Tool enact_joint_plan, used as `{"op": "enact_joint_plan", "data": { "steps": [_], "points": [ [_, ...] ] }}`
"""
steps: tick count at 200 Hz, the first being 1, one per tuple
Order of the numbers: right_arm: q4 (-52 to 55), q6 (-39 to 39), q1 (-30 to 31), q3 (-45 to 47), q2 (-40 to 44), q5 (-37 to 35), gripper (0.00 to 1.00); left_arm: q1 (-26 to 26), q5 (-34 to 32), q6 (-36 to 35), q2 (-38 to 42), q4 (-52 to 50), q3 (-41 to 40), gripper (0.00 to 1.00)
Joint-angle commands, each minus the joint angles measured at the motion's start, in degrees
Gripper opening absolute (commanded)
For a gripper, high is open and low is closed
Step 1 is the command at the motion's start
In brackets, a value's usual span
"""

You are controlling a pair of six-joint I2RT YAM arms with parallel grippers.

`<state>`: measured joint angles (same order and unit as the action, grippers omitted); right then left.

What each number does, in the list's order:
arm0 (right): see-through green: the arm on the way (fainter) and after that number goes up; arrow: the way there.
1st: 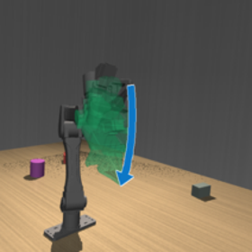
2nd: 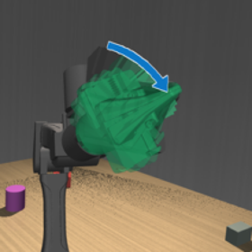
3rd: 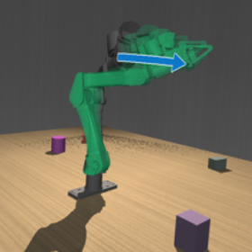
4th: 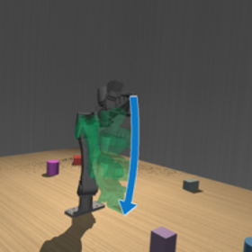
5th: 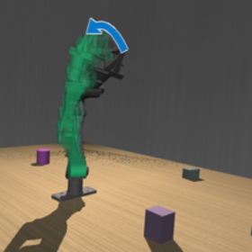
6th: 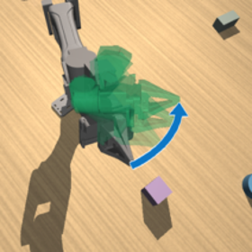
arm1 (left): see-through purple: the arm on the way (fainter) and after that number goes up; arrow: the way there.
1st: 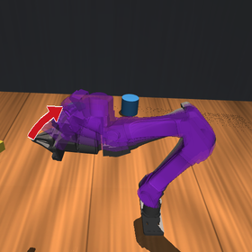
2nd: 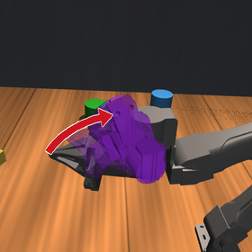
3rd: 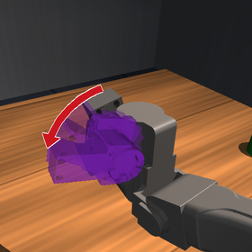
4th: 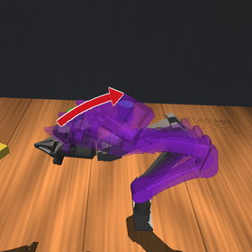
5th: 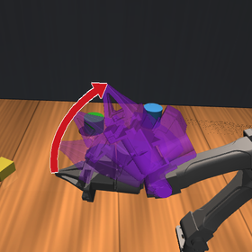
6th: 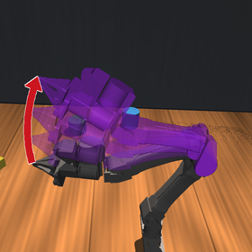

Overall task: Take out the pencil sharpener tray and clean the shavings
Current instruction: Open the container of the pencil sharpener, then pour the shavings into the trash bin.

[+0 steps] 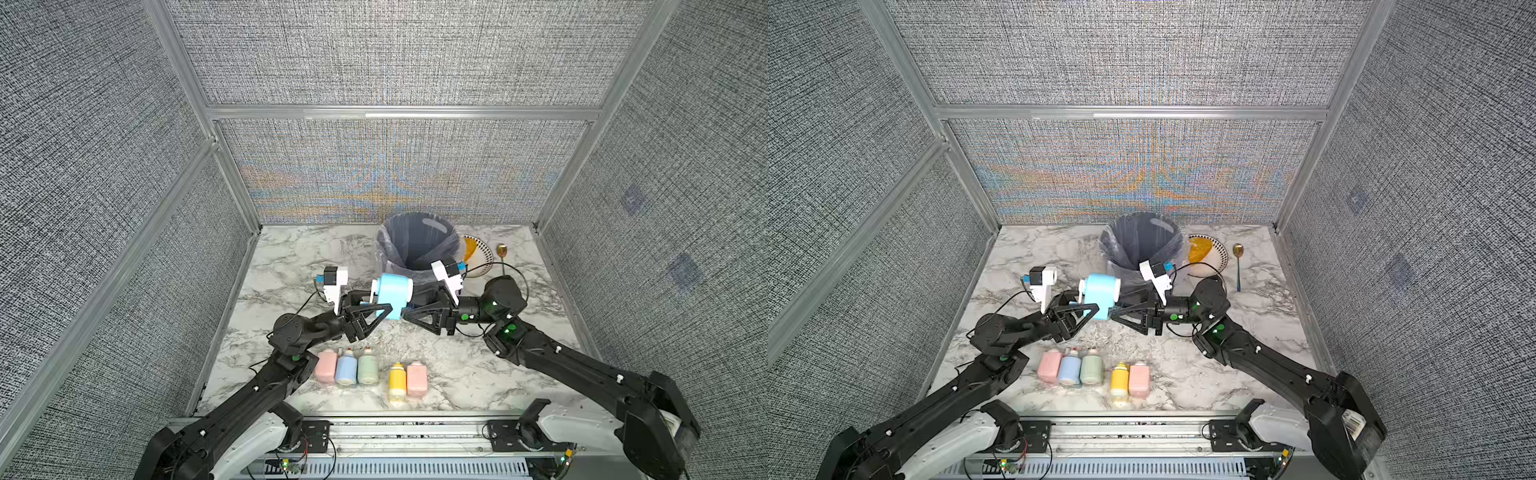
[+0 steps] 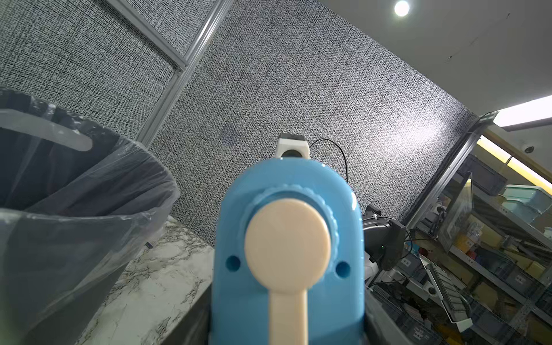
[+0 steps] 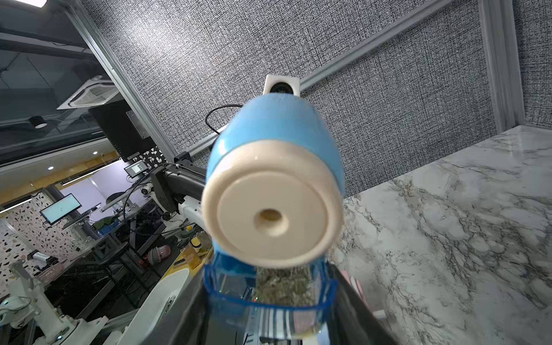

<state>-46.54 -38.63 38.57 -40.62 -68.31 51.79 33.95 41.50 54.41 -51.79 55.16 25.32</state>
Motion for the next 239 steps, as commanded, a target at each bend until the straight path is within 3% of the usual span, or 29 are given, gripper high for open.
{"op": "enact_joint_plan", "data": {
  "steps": [1,164,239],
  "points": [
    [-0.65,0.35,-0.66,0.63,0.44,0.27,0.44,-0.12,-0.42,0.14,0.63,3.91,0.17,0.16],
    [10.49,8.13,-5.95,4.60,9.70,2.22,0.42,-0.23,-2.04,-2.87,6.51,-3.22,0.78,0.16],
    [15.11,9.63,-8.68,4.45,11.87,0.35,0.42,-0.25,-14.57,-15.63,13.80,-23.60,1.11,0.16]
  ]
}}
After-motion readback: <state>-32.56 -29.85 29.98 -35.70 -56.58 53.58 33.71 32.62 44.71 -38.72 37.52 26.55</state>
